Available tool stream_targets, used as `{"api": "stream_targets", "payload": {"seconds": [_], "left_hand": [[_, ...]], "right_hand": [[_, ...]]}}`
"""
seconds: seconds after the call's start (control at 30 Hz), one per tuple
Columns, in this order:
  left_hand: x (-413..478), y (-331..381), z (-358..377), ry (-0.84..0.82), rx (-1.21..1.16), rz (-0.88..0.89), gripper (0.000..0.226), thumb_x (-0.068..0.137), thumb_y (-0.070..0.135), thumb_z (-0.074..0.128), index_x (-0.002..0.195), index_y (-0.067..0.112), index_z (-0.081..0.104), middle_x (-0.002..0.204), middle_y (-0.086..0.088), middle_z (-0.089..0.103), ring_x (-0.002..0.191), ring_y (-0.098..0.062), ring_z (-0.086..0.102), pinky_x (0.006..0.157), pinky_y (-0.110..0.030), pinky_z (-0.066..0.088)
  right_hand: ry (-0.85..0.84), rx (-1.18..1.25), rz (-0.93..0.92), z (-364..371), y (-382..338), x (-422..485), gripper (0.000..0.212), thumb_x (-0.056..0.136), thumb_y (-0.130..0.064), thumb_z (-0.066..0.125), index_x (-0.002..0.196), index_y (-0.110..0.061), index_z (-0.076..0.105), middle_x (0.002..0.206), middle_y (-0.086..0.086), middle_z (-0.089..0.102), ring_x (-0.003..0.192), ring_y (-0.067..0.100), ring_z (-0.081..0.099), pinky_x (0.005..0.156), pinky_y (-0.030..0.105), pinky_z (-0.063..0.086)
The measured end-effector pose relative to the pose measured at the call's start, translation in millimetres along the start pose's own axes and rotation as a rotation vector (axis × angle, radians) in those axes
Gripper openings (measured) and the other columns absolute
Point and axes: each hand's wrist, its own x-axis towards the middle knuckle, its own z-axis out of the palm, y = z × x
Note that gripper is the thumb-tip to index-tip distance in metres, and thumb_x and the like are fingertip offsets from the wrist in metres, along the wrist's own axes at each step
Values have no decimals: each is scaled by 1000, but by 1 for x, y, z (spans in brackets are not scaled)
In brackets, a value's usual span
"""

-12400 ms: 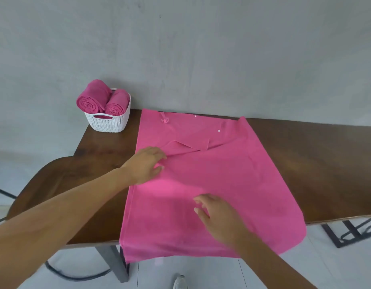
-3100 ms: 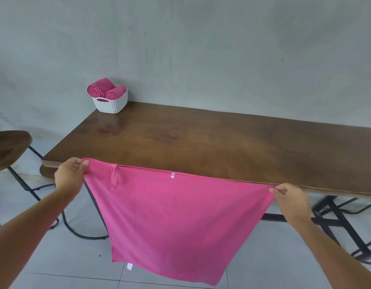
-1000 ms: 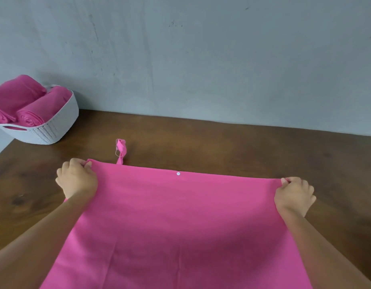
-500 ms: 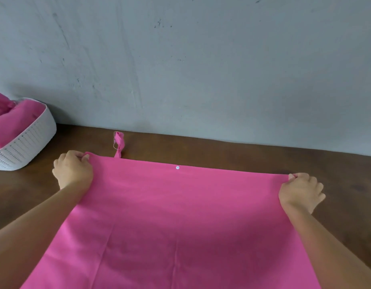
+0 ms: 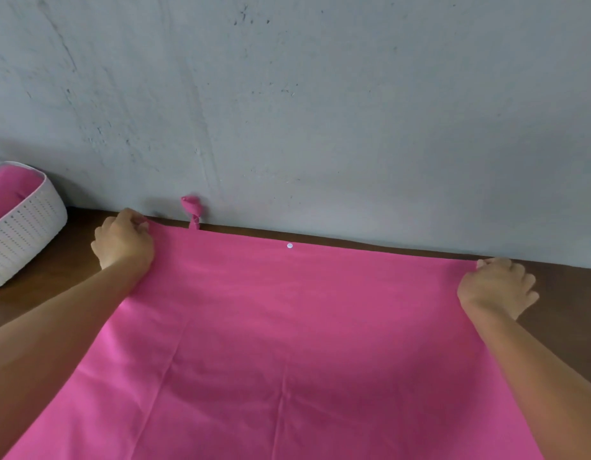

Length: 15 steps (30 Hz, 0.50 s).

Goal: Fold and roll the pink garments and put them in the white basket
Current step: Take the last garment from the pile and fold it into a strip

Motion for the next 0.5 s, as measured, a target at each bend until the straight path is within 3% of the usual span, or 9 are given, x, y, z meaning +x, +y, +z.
{"api": "stream_targets", "payload": {"seconds": [0.33,0.5], "left_hand": [[13,8,9,6,-6,-17,20,94,15,53,110,15,65,114,-24,63,113,-47,51,96,-53,41],[19,10,3,-92,-4,-27,23,95,20,56,117,14,60,121,-23,63,118,-46,51,98,-54,41]], "right_hand": [[4,28,-18,11,-12,16,35,103,-20,46,125,5,52,131,28,50,122,42,42,99,51,33],[-17,56,1,13,-14,20,33,102,-21,49,124,3,53,129,27,51,121,42,43,99,51,33]]}}
